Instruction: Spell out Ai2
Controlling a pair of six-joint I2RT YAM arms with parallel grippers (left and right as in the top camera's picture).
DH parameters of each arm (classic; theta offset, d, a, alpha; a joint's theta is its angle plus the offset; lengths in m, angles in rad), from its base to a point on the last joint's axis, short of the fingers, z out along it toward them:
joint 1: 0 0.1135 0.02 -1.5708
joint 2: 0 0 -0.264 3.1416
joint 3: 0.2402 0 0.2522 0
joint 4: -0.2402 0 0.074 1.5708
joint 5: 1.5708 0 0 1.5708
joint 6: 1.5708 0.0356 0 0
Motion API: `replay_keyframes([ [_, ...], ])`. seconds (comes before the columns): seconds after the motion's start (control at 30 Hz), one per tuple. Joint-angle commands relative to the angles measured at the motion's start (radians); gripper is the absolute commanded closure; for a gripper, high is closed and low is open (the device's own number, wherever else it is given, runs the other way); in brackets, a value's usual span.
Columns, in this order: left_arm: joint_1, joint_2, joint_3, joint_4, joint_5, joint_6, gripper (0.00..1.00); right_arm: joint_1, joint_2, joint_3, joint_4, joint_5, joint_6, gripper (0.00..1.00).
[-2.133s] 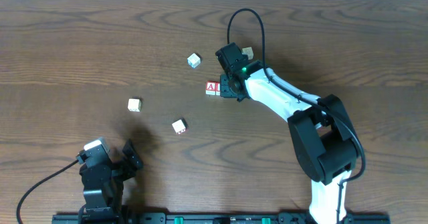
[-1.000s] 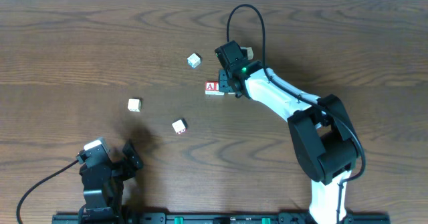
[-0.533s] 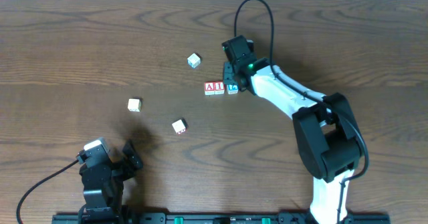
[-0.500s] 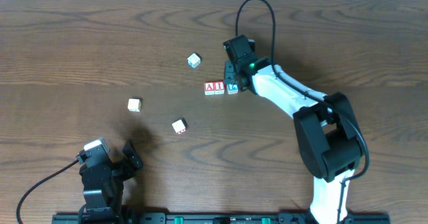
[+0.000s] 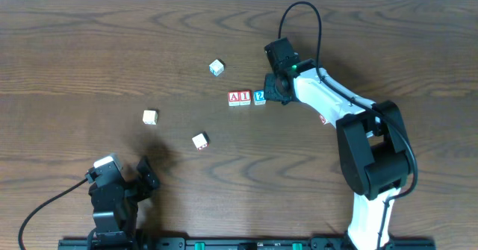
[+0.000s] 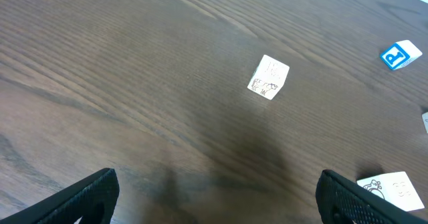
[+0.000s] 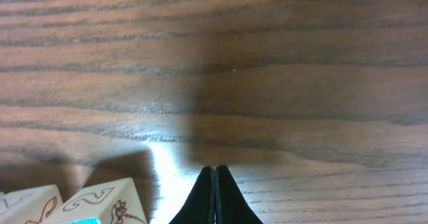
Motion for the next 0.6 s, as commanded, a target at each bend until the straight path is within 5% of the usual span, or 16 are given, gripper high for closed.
replay_keyframes([
  [0.0, 0.006, -0.006, -0.011, -0.002, 0.001, 0.008, 0.05, 0.019, 0.021, 0.015, -0.008, -0.023, 0.000, 0.99],
  [0.57, 0.006, -0.006, -0.011, -0.002, 0.001, 0.008, 0.05, 0.074, 0.021, 0.015, 0.003, -0.048, 0.000, 0.98],
])
